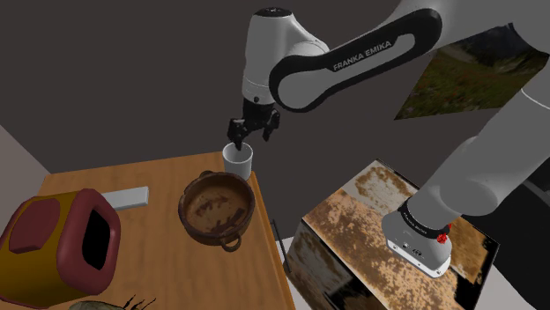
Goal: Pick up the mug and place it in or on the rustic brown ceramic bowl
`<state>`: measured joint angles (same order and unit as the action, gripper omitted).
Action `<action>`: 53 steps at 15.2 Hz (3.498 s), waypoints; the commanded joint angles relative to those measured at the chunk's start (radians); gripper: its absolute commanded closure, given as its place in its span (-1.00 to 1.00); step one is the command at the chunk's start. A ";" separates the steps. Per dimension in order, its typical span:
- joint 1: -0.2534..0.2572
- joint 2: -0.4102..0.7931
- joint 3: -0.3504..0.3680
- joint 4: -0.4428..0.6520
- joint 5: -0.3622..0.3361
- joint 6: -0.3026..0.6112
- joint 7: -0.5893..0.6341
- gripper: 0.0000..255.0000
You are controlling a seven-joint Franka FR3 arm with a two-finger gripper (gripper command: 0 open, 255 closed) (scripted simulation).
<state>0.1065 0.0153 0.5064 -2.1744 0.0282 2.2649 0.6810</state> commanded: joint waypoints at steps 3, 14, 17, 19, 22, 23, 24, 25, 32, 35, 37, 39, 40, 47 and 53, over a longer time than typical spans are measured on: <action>0.008 0.054 0.004 -0.006 -0.035 0.053 0.031 -1.00; 0.012 0.089 0.001 -0.019 -0.059 0.097 0.048 -1.00; 0.012 0.089 0.001 -0.019 -0.059 0.097 0.048 1.00; 0.012 0.089 0.001 -0.019 -0.059 0.097 0.048 1.00; 0.012 0.089 0.001 -0.019 -0.059 0.097 0.048 1.00; 0.012 0.089 0.001 -0.019 -0.059 0.097 0.048 1.00; 0.012 0.090 0.001 -0.019 -0.059 0.097 0.048 1.00; 0.011 0.081 0.002 -0.015 -0.053 0.084 0.044 1.00; 0.006 0.025 0.005 0.027 -0.016 -0.006 0.020 1.00; 0.004 0.004 0.005 0.047 -0.003 -0.045 0.012 1.00; 0.003 -0.009 0.004 0.062 0.004 -0.071 0.007 1.00; 0.002 -0.021 0.004 0.078 0.011 -0.097 0.003 1.00; 0.002 -0.026 0.003 0.087 0.014 -0.110 0.001 1.00; -0.001 -0.058 -0.001 0.150 0.029 -0.203 -0.009 1.00; -0.003 -0.076 -0.004 0.210 0.037 -0.278 -0.013 1.00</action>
<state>0.1041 -0.0580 0.5027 -1.9743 0.0641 1.9990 0.6684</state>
